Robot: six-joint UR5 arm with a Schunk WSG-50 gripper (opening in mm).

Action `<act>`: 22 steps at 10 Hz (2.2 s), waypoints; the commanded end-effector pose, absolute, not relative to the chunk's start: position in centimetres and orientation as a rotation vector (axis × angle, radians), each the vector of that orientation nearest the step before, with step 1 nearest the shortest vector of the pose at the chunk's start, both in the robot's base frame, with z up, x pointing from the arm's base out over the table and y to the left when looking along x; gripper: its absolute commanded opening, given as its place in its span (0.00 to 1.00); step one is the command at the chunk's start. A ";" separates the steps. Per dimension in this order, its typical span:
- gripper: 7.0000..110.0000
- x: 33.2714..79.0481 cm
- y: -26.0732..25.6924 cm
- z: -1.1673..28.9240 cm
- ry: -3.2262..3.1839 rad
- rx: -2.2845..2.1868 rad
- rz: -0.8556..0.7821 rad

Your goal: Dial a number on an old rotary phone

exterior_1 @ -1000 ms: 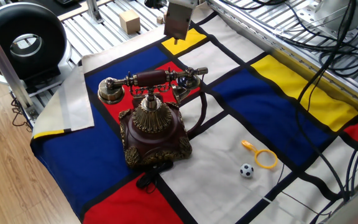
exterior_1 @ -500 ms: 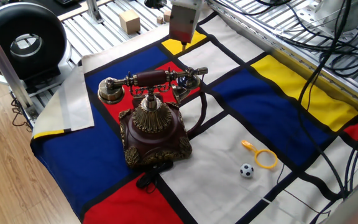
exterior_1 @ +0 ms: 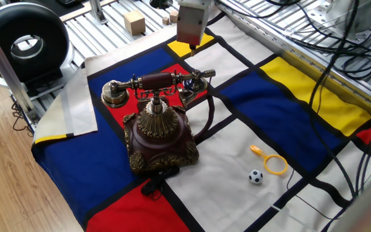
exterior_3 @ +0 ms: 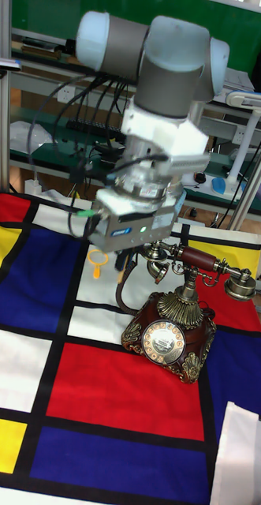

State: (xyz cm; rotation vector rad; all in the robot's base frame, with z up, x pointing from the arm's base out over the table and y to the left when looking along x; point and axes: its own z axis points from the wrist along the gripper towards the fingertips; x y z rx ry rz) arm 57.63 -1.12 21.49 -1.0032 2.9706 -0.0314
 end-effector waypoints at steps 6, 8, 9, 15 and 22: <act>0.00 64.0 4.7 17.0 3.004 -1.034 0.312; 0.00 63.7 6.6 14.3 2.995 -1.112 0.396; 0.00 62.5 7.0 14.0 3.010 -1.170 0.463; 0.00 59.4 6.6 13.6 3.019 -1.408 0.565; 0.00 61.1 4.4 14.2 3.080 -1.277 0.380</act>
